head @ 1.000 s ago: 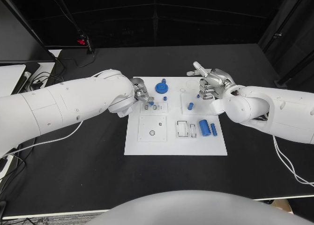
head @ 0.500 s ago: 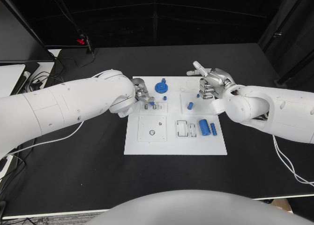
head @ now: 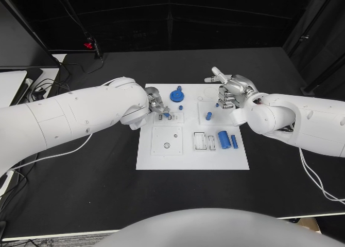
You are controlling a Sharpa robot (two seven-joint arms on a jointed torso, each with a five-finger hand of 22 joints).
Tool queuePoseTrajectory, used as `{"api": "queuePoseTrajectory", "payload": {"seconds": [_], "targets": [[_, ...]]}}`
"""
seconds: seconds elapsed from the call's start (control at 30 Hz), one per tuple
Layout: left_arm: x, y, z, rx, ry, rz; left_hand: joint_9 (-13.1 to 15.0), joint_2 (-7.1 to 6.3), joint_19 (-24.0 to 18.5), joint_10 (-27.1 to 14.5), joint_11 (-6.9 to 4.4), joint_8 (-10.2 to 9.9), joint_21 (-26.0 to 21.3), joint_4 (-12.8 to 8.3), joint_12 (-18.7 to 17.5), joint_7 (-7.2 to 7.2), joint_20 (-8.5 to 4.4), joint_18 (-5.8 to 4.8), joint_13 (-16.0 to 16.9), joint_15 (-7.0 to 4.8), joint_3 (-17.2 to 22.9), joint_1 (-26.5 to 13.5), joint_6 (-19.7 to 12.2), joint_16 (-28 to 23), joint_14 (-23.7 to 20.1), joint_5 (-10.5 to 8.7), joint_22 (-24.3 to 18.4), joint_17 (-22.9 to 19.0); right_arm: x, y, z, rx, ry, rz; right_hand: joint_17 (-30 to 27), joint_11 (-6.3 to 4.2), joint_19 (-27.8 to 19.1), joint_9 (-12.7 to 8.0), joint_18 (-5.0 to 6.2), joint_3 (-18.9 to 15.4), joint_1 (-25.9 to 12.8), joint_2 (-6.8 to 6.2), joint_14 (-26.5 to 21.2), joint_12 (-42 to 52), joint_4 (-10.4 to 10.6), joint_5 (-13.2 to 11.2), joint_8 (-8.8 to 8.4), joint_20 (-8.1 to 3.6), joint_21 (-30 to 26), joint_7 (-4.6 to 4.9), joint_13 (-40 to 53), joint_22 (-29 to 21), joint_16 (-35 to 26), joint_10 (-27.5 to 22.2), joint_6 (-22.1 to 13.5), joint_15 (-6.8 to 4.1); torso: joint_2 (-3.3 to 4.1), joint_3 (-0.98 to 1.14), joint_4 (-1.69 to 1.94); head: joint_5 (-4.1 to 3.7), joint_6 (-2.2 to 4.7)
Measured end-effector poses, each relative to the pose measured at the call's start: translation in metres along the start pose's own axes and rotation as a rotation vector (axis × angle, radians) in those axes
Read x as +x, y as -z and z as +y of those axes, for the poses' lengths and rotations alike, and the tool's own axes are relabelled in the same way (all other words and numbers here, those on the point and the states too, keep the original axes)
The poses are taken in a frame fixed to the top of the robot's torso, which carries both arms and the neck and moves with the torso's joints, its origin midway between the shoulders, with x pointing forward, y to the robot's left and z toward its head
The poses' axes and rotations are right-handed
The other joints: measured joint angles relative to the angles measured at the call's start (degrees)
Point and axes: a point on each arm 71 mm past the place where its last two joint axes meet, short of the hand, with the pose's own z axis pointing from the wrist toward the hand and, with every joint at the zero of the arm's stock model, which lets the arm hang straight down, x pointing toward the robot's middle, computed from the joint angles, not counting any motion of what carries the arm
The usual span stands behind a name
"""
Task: Assemble the parts on the task board
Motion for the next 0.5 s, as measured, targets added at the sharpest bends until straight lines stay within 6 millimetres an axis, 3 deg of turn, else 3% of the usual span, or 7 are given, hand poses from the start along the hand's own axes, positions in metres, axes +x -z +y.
{"api": "queuePoseTrajectory", "payload": {"seconds": [0.5], "targets": [[0.0012,-0.0009,-0.0025,0.000,-0.021,-0.001,0.03,-0.32,0.00,0.00,0.00,0.00,0.00,-0.30,0.00,0.02,0.00,0.00,0.00,0.00,0.46,-0.33,-0.19,0.00,0.00,-0.02,0.00,0.00,-0.0004,0.0003,0.0001,0.000,0.000,0.000,0.00,0.00,0.00,0.00,0.00,0.00,0.00,0.00,0.00,0.00,0.00,0.00,0.00,0.00,0.00,0.00,0.00,0.00,0.00,0.00,0.00,0.00,0.00,0.00,0.00,-0.24,-0.14]]}}
